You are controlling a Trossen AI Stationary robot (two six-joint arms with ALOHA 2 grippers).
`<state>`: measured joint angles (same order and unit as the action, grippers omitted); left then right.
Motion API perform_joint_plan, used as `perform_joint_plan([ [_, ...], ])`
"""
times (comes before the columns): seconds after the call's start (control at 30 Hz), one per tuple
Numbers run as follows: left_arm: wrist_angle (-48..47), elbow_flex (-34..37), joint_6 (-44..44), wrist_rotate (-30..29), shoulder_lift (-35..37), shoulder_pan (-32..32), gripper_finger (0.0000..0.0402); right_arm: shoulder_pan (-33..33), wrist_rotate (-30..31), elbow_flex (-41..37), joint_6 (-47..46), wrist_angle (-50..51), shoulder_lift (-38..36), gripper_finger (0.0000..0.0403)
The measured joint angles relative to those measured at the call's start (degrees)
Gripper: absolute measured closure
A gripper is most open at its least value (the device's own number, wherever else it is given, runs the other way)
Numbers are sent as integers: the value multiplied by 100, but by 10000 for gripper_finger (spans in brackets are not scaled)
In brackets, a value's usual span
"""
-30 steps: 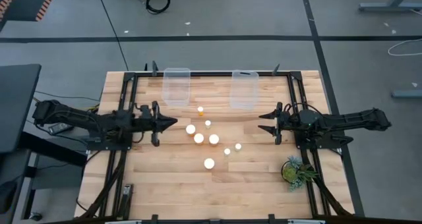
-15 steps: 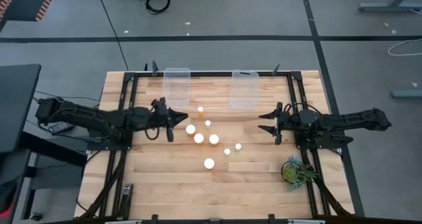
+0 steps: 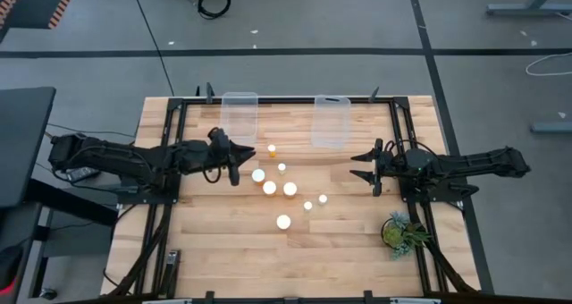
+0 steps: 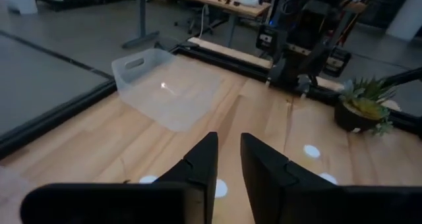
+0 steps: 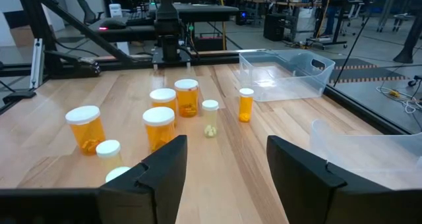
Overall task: Pick and place medicine bottles into bin by pill shape (circle, oval)
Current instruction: Put the orange capsule bottle into the left transparent bin
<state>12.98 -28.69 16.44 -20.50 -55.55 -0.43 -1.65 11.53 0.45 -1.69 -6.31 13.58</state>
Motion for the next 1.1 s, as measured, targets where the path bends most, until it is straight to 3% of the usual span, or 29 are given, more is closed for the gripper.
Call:
perform_joint_plan([
  [0.37,-647,-35,693,-283,0,37,262,0,0,-1,0,0,-2,187],
  [0.73,-3613,-1532,1498,-284,0,63,250,0,0,0,-1,0,1,187],
  [1.1,-4512,-2093,2090,122,-180,61,197,0,0,0,0,0,0,187],
])
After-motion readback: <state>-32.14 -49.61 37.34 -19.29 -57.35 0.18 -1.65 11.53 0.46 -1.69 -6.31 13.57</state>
